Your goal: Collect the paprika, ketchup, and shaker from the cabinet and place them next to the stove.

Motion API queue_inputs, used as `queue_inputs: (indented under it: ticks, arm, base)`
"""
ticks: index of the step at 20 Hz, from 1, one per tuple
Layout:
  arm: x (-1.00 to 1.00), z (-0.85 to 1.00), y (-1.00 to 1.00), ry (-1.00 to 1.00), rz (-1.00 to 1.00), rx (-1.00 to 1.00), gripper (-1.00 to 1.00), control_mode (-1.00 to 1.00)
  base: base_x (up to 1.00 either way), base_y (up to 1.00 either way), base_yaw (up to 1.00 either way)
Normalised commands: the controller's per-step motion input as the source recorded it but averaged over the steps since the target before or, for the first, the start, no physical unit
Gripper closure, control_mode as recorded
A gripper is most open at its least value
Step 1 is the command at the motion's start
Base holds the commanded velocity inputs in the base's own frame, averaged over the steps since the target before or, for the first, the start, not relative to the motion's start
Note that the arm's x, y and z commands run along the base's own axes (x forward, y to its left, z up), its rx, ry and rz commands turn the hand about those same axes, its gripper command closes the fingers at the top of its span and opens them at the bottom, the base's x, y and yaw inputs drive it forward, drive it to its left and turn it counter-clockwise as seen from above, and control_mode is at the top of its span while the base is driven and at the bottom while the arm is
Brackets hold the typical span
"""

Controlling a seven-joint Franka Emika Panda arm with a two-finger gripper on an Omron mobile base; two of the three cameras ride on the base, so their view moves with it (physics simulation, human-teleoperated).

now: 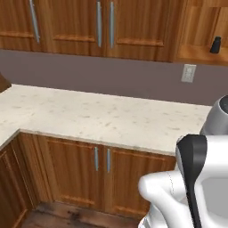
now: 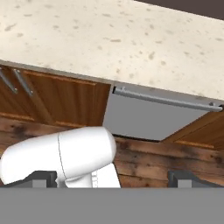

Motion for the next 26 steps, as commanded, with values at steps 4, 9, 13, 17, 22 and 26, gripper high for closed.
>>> queue_inputs:
  ticks: [4,9,13,17,22,26]
  arm:
    - [0.0,0.0,0.0,0.0,0.0,0.0,-1.0,1.0]
    - [0.0,0.0,0.0,0.0,0.0,0.0,-1.0,1.0]
    - [0.0,0.0,0.0,0.0,0.0,0.0,-1.0,1.0]
    - [0.0,0.0,0.0,0.0,0.0,0.0,-1.0,1.0]
    - [0.0,0.0,0.0,0.0,0.0,0.0,-1.0,1.0]
    - [0.0,0.0,0.0,0.0,0.0,0.0,-1.0,1.0]
  base:
    - [0.6,-0.05,-0.32]
    - [0.54,0.0,-0.33]
    - [0.38,0.06,-0.41]
    - [0.16,0.17,-0.49]
    - [0.17,0.31,-0.49]
    - [0.58,0.42,-0.34]
